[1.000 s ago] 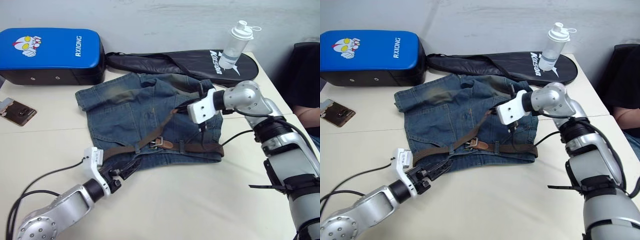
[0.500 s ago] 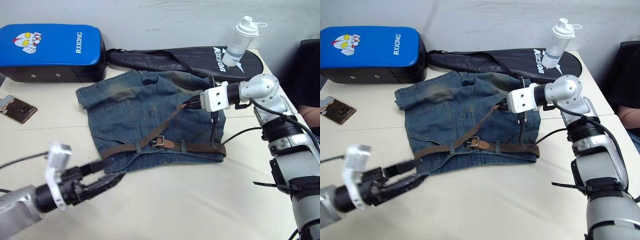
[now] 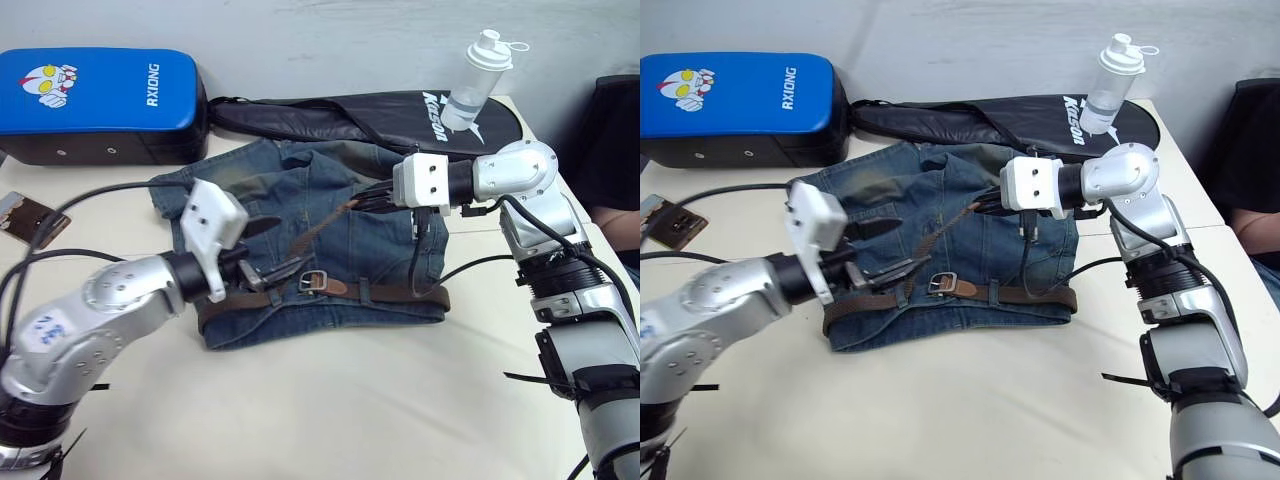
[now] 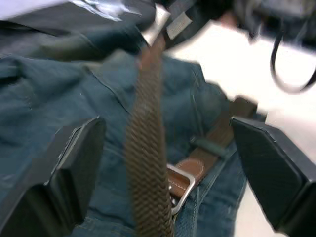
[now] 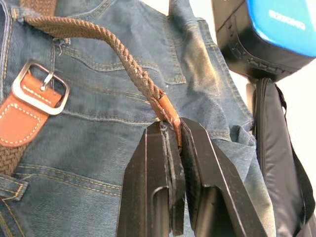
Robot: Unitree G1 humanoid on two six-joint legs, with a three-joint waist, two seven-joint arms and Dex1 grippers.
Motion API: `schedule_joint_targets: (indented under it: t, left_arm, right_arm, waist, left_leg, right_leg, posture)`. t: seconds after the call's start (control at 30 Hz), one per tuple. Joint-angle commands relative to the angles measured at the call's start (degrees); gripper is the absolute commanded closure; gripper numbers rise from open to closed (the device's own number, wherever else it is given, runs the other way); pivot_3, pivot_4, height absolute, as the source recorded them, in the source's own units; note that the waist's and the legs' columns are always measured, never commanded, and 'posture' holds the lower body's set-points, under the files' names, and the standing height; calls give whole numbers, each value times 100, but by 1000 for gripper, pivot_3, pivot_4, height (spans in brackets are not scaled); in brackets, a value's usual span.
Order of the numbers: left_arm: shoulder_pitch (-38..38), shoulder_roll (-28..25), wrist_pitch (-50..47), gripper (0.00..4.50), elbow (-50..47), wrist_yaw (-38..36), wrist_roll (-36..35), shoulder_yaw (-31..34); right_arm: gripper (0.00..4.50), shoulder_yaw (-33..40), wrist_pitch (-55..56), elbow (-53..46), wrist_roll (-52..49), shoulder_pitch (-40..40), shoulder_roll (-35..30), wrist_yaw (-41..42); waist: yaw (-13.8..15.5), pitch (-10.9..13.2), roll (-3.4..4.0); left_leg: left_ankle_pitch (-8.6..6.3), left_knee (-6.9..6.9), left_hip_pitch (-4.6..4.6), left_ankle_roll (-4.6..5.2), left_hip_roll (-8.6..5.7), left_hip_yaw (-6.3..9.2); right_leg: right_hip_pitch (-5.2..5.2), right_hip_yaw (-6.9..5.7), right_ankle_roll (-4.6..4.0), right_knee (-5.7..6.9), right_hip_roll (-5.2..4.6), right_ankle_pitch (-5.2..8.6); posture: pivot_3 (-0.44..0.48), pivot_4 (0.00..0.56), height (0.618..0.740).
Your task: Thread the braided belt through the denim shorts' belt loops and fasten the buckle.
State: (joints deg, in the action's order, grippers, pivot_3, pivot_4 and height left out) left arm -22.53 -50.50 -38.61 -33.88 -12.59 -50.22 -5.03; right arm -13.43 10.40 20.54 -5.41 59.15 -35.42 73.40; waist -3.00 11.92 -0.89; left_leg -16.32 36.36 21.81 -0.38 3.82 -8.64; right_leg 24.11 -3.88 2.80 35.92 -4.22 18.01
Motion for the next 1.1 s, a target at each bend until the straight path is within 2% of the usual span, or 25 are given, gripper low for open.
schedule_joint_targets:
  t: [0.03, 0.23, 0.37, 0.53, 0.6, 0.77, 0.87, 0.97, 1.03, 1.1]
  left_arm:
    - [-235, 210, 398, 90, 170, -287, 1101, -395]
    - [-425, 922, 655, 90, 494, -453, 1990, -658]
    - [-487, 1313, 854, 1341, 652, -567, 2508, -712]
    - [-486, 1601, 1006, 3409, 808, -738, 2931, -714]
    - [-450, 1688, 1021, 4378, 887, -780, 3080, -680]
    - [-389, 1893, 1068, 4476, 1025, -786, 3313, -459]
    - [-169, 1933, 920, 4500, 993, -722, 3318, -132]
    - [204, 1812, 747, 4500, 873, -726, 3322, 197]
    - [462, 1697, 672, 4500, 760, -830, 3301, 342]
    - [759, 1568, 623, 4500, 711, -920, 3318, 481]
  right_arm:
    - [4500, 233, -346, -401, -195, -1, -46, -57]
    - [4500, 295, -756, -714, -293, -106, -57, -53]
    - [4500, 298, -932, -898, -321, -217, -64, -73]
    - [4500, 313, -1115, -1094, -377, -331, -22, -125]
    - [4500, 319, -1246, -1200, -434, -376, 14, -134]
    - [4500, 437, -2239, -1557, -971, -477, 112, -73]
    - [3314, 439, -2583, -1818, -1114, -645, 3, 53]
    - [1831, 328, -2869, -2137, -1188, -930, -204, 238]
    - [1112, 256, -2776, -2300, -1073, -1104, -176, 134]
    - [175, -29, -2415, -2412, -695, -1415, -76, -52]
  waist:
    - [12, -1, -1]
    - [61, 0, -3]
    - [112, 1, -5]
    - [141, 0, -7]
    - [136, 0, -7]
    - [140, 0, -7]
    - [122, 0, -7]
    - [131, -1, -9]
    - [138, -2, -10]
    - [129, -4, -13]
  left_leg:
    - [2, 14, 23, -2, 3, 0]
    - [-1, 75, 55, 4, 6, -6]
    - [2, 95, 48, 9, -2, -6]
    - [7, 104, 45, 15, -5, -5]
    - [8, 104, 47, 17, -7, -5]
    - [11, 103, 48, 22, -5, -4]
    - [11, 104, 47, 24, -5, -5]
    - [11, 102, 45, 24, -3, -3]
    - [11, 103, 47, 25, -5, 1]
    - [10, 105, 47, 27, -8, 0]
  right_leg:
    - [23, 1, 0, 9, 4, 0]
    - [56, 14, 0, 60, 1, 0]
    - [54, 17, 5, 91, -11, -4]
    - [52, 17, 5, 111, -19, -5]
    - [53, 17, 6, 112, -21, -6]
    - [54, 16, 6, 113, -20, -5]
    - [54, 16, 6, 114, -21, -6]
    - [53, 15, 5, 115, -19, -5]
    - [53, 13, 5, 115, -23, -5]
    - [53, 13, 7, 116, -27, -6]
  posture:
    - [0, 150, 740]
    - [0, 150, 740]
    - [0, 150, 740]
    - [0, 150, 740]
    - [0, 150, 740]
    - [0, 150, 740]
    - [0, 150, 740]
    - [0, 150, 740]
    - [0, 150, 740]
    - [0, 150, 740]
